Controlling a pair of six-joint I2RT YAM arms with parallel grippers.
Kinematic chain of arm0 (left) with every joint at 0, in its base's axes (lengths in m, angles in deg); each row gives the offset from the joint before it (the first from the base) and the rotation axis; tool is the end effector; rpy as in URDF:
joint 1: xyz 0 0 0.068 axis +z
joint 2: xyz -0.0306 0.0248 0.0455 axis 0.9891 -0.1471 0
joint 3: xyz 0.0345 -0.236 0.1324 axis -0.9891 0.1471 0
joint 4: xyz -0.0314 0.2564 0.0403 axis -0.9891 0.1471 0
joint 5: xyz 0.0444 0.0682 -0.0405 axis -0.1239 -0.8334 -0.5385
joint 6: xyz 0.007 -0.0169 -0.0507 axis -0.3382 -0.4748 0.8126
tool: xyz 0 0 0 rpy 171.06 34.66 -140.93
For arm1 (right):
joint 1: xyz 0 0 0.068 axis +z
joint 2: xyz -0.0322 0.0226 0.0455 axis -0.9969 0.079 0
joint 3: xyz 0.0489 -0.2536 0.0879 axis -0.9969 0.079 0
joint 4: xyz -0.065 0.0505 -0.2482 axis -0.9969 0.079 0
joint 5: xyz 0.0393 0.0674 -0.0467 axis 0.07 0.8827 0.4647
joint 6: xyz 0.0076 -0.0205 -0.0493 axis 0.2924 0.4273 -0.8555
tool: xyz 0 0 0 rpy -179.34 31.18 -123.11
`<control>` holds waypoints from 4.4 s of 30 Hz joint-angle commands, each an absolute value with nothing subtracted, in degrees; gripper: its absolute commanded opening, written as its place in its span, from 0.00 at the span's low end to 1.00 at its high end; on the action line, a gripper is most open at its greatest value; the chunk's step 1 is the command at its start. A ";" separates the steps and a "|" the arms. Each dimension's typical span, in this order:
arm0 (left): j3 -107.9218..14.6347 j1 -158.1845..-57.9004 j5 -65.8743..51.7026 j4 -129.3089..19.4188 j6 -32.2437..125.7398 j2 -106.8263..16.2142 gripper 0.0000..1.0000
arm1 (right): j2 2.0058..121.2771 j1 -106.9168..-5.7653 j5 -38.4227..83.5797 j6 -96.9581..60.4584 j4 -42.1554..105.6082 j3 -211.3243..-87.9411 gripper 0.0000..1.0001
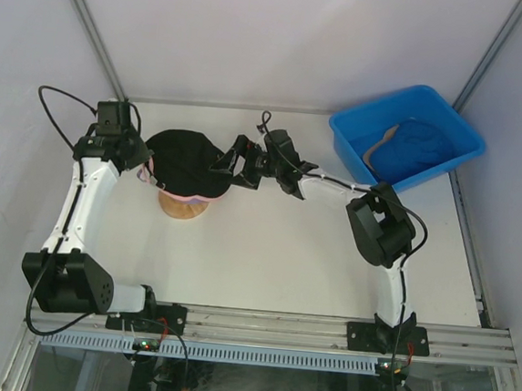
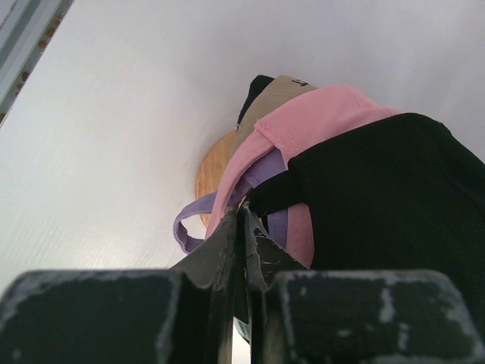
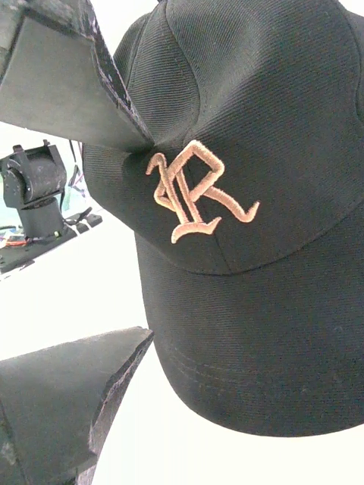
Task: Stack the hats
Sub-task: Stack the hat on the hat.
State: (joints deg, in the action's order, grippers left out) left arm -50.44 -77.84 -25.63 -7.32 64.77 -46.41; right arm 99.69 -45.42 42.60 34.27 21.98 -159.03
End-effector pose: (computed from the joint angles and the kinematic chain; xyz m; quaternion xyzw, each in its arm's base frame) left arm 0.2786 0.0243 0.3494 -0.2968 0.8753 -0.0025 0.3817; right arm 0.3574 0.3221 0.2119 0.0104 0.8286 0.5286 0.1841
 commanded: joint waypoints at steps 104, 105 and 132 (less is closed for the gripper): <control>-38.82 -68.77 1.78 -40.13 73.13 -50.27 0.28 | 110.29 -49.06 45.28 21.78 48.21 -199.58 0.95; -39.05 -68.78 2.30 -41.24 73.31 -51.08 0.29 | 109.56 -49.08 45.16 21.52 48.22 -198.92 0.95; -50.76 -69.70 -0.94 -53.11 91.77 -54.06 0.40 | 97.88 -55.50 49.61 27.37 26.59 -179.52 0.96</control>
